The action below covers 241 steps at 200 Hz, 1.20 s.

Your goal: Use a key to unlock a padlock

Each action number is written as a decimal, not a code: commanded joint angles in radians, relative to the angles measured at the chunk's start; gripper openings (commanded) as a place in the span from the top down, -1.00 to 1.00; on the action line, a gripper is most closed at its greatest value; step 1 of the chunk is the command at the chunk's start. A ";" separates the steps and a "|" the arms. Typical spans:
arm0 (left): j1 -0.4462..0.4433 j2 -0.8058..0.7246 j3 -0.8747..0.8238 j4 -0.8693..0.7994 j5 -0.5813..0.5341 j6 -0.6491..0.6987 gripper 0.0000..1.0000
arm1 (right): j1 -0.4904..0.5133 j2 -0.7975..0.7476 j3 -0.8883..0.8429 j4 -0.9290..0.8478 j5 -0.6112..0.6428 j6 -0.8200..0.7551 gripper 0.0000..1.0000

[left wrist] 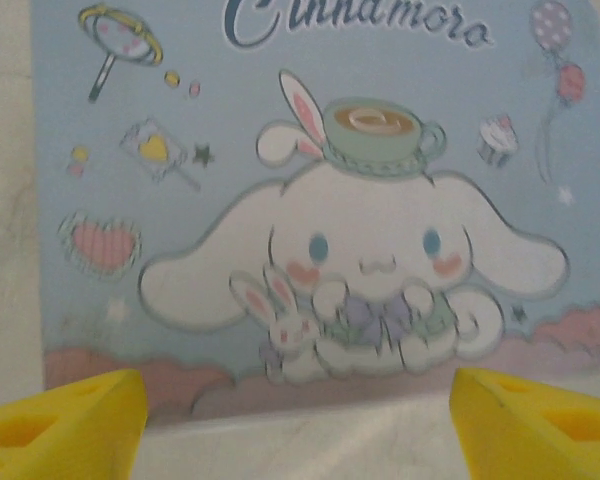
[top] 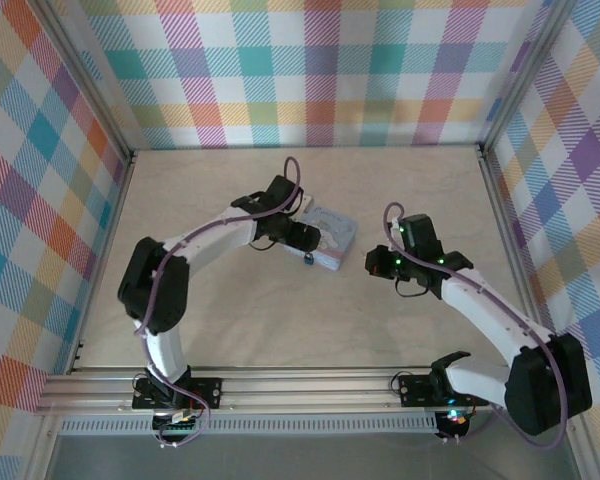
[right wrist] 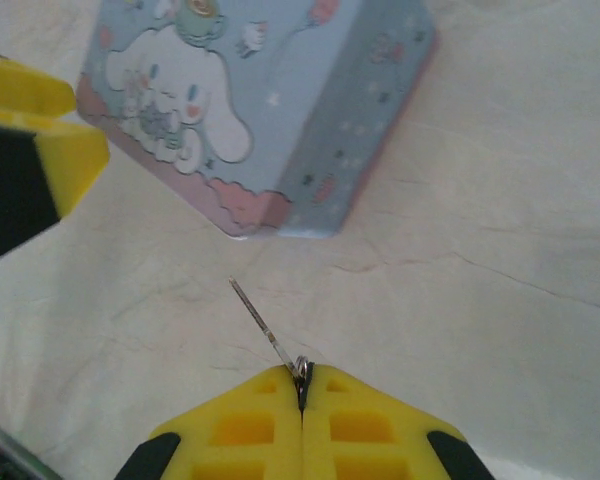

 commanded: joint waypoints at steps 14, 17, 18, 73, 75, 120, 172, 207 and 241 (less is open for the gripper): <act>0.010 -0.254 -0.199 0.194 0.025 -0.078 -0.73 | -0.004 0.132 0.020 0.250 -0.177 0.041 1.00; 0.010 -0.269 -0.219 0.205 0.025 -0.082 -0.74 | -0.004 0.147 0.026 0.262 -0.184 0.045 1.00; 0.010 -0.275 -0.227 0.206 0.025 -0.085 -0.74 | -0.004 0.152 0.027 0.266 -0.186 0.046 1.00; 0.010 -0.385 -0.499 0.446 0.093 -0.181 -0.81 | -0.004 0.393 0.120 0.471 -0.289 0.108 1.00; 0.010 -0.383 -0.504 0.454 0.096 -0.184 -0.81 | -0.004 0.400 0.125 0.472 -0.290 0.108 1.00; 0.010 -0.293 -0.566 0.598 0.163 -0.225 -0.76 | -0.003 0.516 0.186 0.516 -0.298 0.109 1.00; 0.010 -0.165 -0.584 0.753 0.181 -0.251 -0.61 | -0.002 0.567 0.178 0.462 -0.253 0.104 1.00; 0.010 -0.109 -0.577 0.804 0.167 -0.248 -0.56 | 0.006 0.558 0.145 0.449 -0.228 0.104 1.00; 0.010 -0.060 -0.560 0.821 0.186 -0.245 -0.45 | 0.012 0.556 0.136 0.451 -0.225 0.107 1.00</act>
